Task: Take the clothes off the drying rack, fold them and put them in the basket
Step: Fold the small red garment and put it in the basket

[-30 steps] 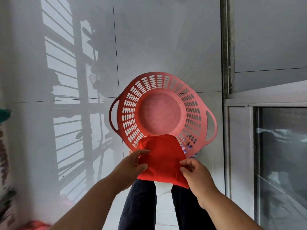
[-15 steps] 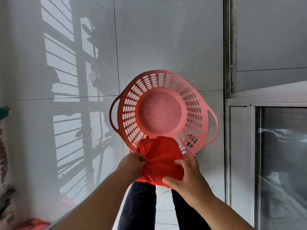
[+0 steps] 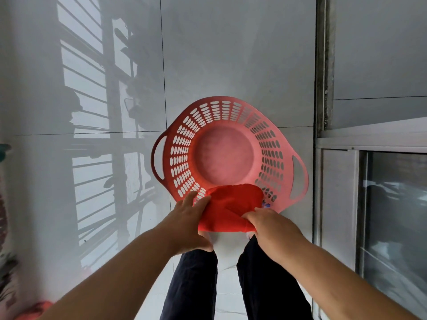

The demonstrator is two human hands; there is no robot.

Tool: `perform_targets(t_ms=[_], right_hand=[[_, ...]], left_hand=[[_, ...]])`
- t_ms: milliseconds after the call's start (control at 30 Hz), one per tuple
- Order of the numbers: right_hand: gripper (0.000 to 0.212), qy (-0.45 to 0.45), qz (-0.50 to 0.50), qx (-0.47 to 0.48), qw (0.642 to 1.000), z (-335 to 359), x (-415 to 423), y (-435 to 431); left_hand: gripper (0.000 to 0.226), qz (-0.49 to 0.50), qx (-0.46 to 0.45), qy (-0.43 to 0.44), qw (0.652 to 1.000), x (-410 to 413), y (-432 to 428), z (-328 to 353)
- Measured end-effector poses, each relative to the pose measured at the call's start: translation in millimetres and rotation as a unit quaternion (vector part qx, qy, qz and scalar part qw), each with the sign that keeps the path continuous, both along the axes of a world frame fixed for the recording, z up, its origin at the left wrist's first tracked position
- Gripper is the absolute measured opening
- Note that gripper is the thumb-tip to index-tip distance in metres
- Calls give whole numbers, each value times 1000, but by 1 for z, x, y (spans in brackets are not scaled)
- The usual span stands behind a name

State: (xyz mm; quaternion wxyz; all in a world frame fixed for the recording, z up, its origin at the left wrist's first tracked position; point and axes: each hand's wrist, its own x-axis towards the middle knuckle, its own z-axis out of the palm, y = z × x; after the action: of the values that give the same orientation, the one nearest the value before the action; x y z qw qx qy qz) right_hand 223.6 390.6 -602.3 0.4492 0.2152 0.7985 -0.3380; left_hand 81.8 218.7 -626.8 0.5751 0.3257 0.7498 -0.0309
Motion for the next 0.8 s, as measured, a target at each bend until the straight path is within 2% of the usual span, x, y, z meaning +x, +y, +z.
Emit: perform_targets(t_ms=[33,100,200,367,467,533,633,733,800], right_hand=[[37,2,5,-6,1000,0,-4,5],[34,0,19,-14,1000,3,-11,15],[40,3,47,-6,999,7,-16,27],[50,2,72,7,997,13,-21,36],[48,14,65,18,998,11,-32,42],[44,30,57,36,997,7,-43,49],[45,46,37,56,997,3,-61,61],[47,68,17,83,994,3,-75,73],[48,90,6,99,991,0,-81,78]], left_hand=[[110,-42,40,53,997,3,-1,0],[91,-111,137,150,973,11,0,-1],[62,-105,219,187,952,12,4,-7],[53,-135,222,203,944,4,8,-8],[44,-140,217,208,943,-7,14,-10],[40,-121,235,195,945,-20,28,-6],[45,-64,220,184,956,-42,48,-5],[44,-72,262,230,934,-59,60,-4],[51,-100,270,277,917,-64,61,-13]])
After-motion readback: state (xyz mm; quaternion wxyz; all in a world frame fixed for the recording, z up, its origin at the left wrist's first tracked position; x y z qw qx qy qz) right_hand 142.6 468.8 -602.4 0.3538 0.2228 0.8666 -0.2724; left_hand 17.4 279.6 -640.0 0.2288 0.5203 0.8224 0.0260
